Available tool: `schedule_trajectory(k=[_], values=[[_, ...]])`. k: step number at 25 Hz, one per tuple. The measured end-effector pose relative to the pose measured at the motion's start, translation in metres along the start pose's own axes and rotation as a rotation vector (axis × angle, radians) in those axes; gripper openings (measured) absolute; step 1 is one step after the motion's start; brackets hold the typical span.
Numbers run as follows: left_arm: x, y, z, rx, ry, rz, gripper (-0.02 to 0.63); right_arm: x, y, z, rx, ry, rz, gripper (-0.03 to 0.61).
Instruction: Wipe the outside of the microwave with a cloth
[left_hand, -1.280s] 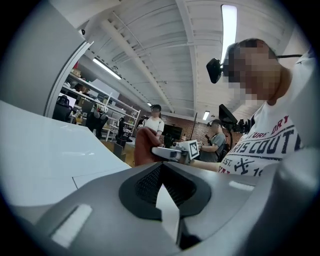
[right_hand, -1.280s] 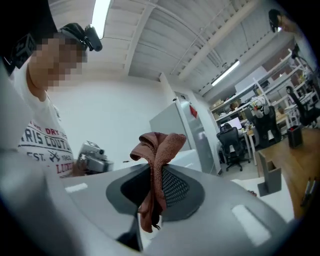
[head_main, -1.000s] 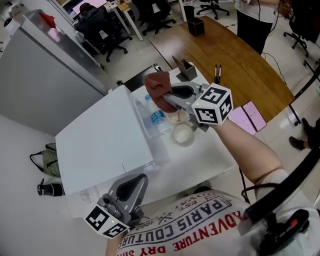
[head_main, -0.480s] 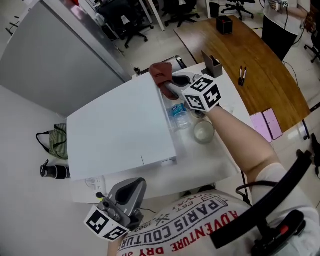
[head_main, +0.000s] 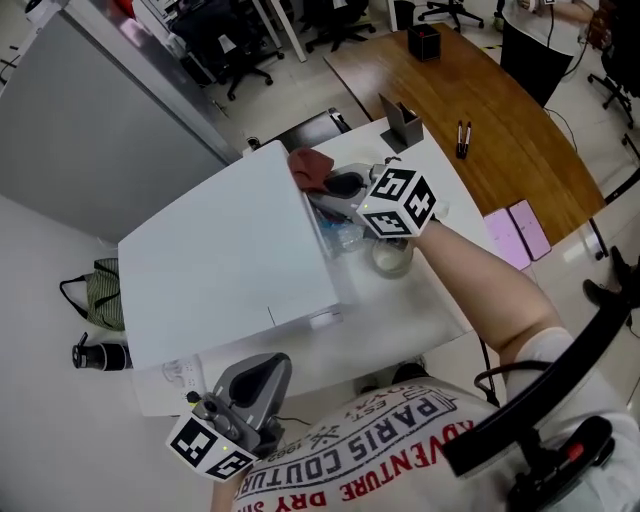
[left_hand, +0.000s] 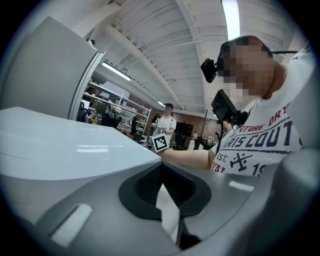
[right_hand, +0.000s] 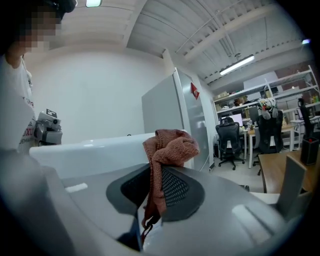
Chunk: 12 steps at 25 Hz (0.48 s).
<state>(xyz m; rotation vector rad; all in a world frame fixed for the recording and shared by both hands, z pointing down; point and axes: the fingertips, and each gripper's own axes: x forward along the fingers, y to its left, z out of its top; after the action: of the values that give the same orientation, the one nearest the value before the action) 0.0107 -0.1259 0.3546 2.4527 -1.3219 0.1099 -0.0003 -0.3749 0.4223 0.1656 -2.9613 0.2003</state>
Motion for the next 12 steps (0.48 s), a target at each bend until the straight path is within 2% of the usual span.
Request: schedule_trajectory(k=[12], values=[[0.04,-0.025,-0.012,-0.001,0.043,-0.157,0.005,-0.058,0.112,-0.045,-0.028,0.065,0.106,0.043]])
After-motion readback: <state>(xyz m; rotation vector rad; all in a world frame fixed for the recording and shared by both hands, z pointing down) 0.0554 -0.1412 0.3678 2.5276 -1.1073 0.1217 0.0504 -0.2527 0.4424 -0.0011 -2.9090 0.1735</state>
